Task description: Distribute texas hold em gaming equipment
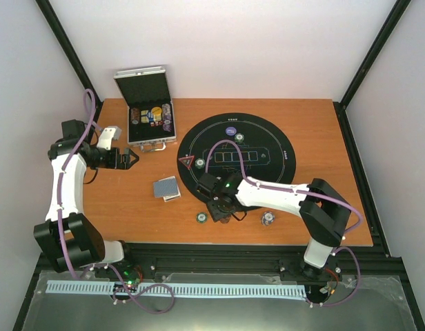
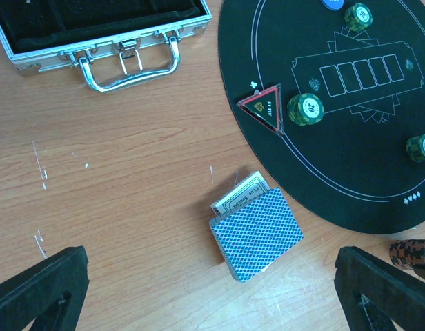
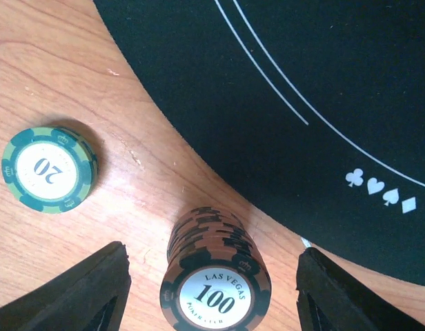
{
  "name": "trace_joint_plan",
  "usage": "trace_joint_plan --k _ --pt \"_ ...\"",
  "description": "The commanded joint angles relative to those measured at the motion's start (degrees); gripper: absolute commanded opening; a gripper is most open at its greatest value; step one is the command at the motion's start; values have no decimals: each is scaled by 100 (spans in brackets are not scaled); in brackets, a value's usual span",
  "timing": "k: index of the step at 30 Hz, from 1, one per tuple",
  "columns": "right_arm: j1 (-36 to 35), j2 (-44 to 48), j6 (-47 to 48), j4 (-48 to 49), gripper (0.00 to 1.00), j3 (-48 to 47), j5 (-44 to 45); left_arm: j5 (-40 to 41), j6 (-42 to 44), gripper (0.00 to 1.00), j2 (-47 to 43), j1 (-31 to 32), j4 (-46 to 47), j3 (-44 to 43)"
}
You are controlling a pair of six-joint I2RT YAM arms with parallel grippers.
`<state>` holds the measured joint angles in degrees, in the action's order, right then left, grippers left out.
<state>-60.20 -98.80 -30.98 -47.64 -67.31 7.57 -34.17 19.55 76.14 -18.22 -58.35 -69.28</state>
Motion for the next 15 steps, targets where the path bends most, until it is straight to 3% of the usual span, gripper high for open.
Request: trace_joint_plan --k 1,15 --pt "-62 -136 -74 111 65 81 16 -119 22 100 -16 -6 26 -91" --pt "-62 -164 -66 88 42 40 133 -102 4 100 -29 -6 18 -112"
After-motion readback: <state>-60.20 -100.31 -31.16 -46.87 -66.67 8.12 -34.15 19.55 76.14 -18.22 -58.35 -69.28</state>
